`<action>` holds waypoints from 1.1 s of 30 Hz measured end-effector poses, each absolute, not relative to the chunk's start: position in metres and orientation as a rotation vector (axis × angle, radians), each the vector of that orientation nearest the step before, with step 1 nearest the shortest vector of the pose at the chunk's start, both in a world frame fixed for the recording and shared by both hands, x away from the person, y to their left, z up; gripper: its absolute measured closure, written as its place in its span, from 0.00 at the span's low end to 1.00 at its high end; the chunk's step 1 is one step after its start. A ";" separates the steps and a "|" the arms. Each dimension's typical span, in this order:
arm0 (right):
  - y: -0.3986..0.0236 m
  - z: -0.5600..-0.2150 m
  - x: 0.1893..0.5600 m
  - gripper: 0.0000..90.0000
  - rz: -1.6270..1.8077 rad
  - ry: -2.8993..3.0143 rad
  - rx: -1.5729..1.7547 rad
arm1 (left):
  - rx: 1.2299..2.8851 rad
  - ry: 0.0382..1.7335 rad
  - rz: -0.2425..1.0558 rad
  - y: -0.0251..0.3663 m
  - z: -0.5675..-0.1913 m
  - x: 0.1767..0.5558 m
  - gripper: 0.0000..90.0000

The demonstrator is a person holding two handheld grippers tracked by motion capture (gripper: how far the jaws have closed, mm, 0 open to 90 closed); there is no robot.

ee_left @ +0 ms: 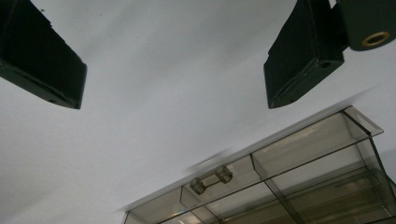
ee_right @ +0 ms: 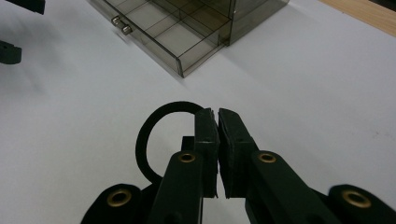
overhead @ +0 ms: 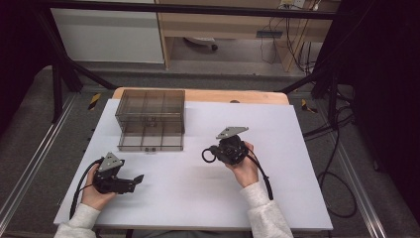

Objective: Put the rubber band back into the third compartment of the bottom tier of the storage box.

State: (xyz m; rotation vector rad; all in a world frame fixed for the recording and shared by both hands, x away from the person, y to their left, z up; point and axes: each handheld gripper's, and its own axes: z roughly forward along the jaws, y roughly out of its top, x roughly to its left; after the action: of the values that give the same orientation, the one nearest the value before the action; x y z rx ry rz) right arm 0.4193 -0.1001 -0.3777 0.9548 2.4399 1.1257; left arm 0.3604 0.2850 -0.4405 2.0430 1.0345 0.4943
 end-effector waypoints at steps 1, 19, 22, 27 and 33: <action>-0.099 -0.377 0.420 0.96 1.127 2.440 0.951 | 2.043 1.034 0.494 0.285 -0.441 0.360 0.06; -0.080 -0.373 0.429 0.96 1.138 2.440 0.931 | 2.039 1.036 0.493 0.285 -0.440 0.360 0.06; -0.076 -0.374 0.431 0.96 1.136 2.446 0.929 | 2.038 1.037 0.495 0.286 -0.440 0.360 0.06; -0.068 -0.374 0.434 0.96 1.138 2.455 0.917 | 2.038 1.035 0.496 0.286 -0.440 0.360 0.06; -0.059 -0.373 0.438 0.96 1.120 2.461 0.906 | 2.036 1.034 0.496 0.286 -0.440 0.360 0.06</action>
State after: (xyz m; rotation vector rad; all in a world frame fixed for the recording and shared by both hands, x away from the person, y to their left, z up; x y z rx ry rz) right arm 0.4377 -0.0592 -0.3731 0.9063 2.4607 1.1196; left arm 0.3600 0.2856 -0.4398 2.0358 1.0338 0.4959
